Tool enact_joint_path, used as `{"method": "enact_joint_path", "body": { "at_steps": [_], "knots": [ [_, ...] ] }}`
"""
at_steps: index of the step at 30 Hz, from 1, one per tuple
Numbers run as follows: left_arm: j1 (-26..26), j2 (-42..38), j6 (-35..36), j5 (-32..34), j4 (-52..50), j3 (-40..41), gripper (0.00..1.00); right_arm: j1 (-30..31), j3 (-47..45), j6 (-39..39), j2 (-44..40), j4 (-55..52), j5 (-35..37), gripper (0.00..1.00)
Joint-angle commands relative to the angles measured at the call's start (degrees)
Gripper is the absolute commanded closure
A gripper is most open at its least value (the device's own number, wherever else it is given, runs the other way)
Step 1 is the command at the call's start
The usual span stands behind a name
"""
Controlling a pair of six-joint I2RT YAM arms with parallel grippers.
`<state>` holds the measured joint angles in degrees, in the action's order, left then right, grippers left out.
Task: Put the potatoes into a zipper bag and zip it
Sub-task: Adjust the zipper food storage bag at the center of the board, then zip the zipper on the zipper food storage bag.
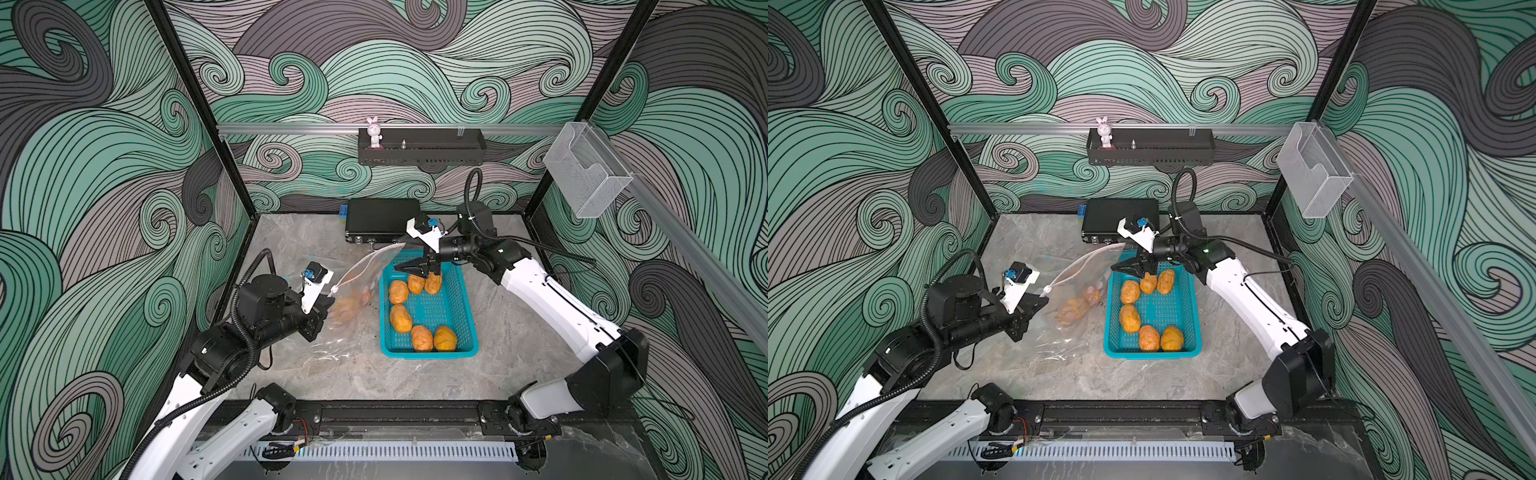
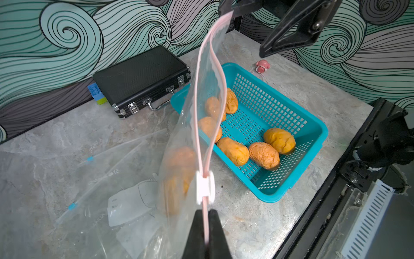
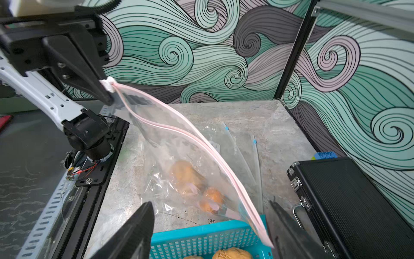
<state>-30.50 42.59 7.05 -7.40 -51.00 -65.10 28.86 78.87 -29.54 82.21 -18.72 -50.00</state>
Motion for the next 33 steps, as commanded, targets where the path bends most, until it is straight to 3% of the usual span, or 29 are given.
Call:
{"method": "enact_joint_path", "body": {
  "at_steps": [1, 6, 13, 18, 20, 28, 33],
  "knots": [
    [0.2, 3.5, 5.6, 3.0, -3.1, -4.4, 1.00, 0.7, -0.6, -5.0, -7.7, -1.5, -7.1, 0.15],
    [0.2, 6.8, 8.2, -3.8, -2.8, -7.2, 1.00, 3.8, -2.9, -3.7, -13.8, 3.5, -9.3, 0.08],
    [0.2, 8.2, 10.9, -11.3, -2.1, -6.9, 1.00, 8.3, 5.0, -4.6, -5.6, -4.6, -4.6, 0.15],
    [0.2, 6.8, 12.2, -15.7, -1.8, -6.1, 1.00, 9.5, 9.3, -3.3, 1.0, -7.2, -8.1, 0.22],
    [0.2, 6.3, 12.7, -15.8, -1.4, -5.6, 1.00, 10.5, 12.2, -5.5, 3.9, -11.2, -9.9, 0.26],
    [0.1, 7.4, 13.6, -17.4, -2.9, -6.3, 1.00, 16.0, 15.6, -16.1, 8.1, -18.2, -6.4, 0.25],
    [0.2, 7.2, 13.6, -17.8, -2.4, -5.8, 1.00, 16.9, 18.1, -16.6, 10.5, -18.9, -5.9, 0.36]
  ]
}}
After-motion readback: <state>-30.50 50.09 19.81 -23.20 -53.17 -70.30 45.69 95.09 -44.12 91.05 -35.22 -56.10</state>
